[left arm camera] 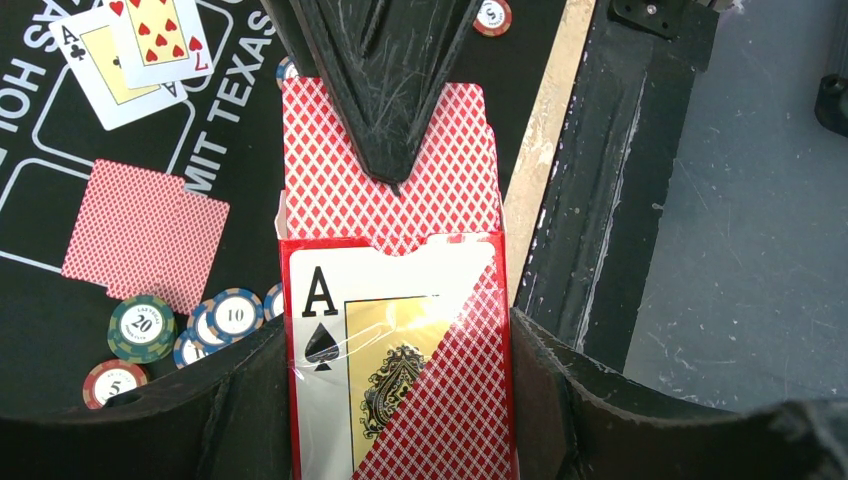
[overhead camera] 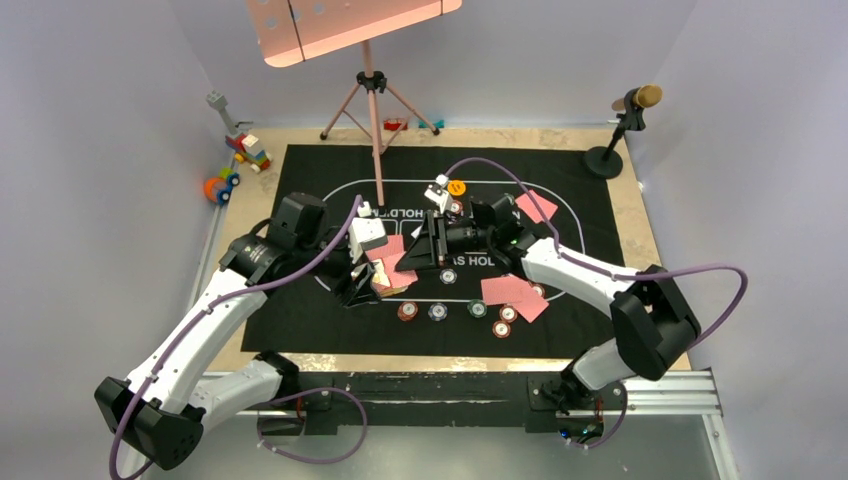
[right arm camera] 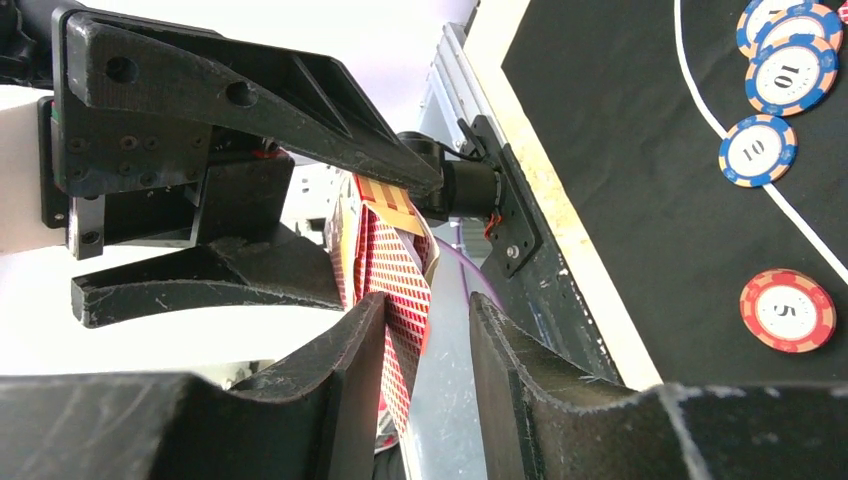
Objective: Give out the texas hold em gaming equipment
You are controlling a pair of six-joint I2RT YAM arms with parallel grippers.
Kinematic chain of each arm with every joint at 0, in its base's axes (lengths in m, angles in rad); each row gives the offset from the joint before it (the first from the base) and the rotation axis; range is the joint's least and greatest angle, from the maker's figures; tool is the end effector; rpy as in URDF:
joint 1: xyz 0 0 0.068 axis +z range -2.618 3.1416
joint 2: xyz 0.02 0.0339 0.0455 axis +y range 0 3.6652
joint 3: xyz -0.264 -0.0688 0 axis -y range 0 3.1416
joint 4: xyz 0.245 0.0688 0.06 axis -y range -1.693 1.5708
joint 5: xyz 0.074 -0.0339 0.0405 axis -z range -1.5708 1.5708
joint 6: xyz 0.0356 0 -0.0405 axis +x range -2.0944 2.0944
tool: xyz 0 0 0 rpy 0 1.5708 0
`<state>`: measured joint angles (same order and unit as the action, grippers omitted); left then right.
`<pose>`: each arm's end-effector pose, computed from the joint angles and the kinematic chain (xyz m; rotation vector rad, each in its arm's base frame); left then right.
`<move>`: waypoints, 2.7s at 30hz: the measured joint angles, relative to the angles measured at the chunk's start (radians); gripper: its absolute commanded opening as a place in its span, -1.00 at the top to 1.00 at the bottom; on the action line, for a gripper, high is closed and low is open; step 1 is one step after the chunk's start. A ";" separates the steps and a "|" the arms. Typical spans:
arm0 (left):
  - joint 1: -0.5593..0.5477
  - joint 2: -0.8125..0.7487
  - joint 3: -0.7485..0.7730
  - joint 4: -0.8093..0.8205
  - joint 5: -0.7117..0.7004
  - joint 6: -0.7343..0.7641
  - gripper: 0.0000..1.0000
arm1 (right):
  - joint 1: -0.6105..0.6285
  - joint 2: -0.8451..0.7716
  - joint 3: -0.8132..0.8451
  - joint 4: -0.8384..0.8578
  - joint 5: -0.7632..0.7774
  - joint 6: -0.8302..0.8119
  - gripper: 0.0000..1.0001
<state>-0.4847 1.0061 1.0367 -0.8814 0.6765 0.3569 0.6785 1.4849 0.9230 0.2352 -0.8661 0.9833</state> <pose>0.1567 -0.1077 0.3275 1.2333 2.0006 -0.8739 0.2388 0.2273 0.2656 -0.3824 2.2588 1.8294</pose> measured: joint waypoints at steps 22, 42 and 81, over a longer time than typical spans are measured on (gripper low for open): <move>0.000 0.000 0.000 -0.003 0.000 0.000 1.00 | -0.119 -0.128 0.019 -0.262 0.014 -0.150 1.00; 0.000 -0.008 0.000 -0.003 0.001 0.000 1.00 | -0.175 -0.055 0.509 -0.794 0.607 -0.520 1.00; 0.000 -0.013 0.000 -0.002 0.001 -0.006 1.00 | 0.184 0.780 0.783 -0.976 1.809 -0.691 0.52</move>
<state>-0.4847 0.9928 1.0367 -0.8837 0.6777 0.3504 0.8627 2.2650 1.7061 -0.7410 0.9424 0.2920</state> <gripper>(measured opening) 0.695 0.160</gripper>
